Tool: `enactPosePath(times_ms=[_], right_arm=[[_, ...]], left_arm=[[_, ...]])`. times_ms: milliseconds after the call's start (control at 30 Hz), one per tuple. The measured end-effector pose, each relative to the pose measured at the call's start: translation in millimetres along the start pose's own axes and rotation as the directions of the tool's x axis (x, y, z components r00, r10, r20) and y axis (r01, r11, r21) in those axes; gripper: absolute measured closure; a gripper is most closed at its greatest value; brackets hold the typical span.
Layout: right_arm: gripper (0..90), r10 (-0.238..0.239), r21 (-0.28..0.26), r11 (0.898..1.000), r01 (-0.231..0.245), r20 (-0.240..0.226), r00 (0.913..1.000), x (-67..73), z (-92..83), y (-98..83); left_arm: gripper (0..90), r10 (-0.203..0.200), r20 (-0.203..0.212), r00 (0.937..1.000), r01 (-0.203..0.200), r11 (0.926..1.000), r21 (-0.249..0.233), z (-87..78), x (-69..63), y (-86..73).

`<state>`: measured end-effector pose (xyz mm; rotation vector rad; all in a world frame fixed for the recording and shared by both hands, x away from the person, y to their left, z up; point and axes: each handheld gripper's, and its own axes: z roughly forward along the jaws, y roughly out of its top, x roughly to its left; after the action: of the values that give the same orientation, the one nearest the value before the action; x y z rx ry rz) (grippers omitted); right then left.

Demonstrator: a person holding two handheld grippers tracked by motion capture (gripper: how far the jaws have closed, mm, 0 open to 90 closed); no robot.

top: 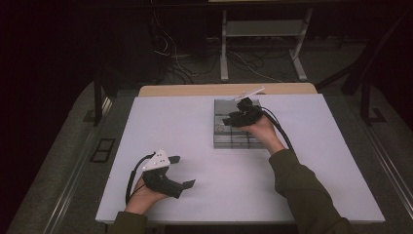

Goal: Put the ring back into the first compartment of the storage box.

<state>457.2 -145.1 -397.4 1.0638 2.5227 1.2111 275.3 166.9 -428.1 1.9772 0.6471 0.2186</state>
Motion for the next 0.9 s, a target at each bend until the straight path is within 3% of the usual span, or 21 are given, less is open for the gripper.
enactPosePath(times_ms=[367,900], right_arm=[[41.6,-0.016,-0.020,1.000,0.016,0.013,0.9998,3.1,-14.2,-8.9],[36.2,-0.017,-0.055,0.998,0.018,0.012,0.9998,4.1,-36.9,-29.6]], left_arm=[[0.0,0.002,0.000,1.0000,-0.002,1.0000,0.005,-0.2,-0.1,0.3],[0.0,0.003,0.000,1.0000,-0.003,1.0000,0.007,0.6,0.4,0.3]])
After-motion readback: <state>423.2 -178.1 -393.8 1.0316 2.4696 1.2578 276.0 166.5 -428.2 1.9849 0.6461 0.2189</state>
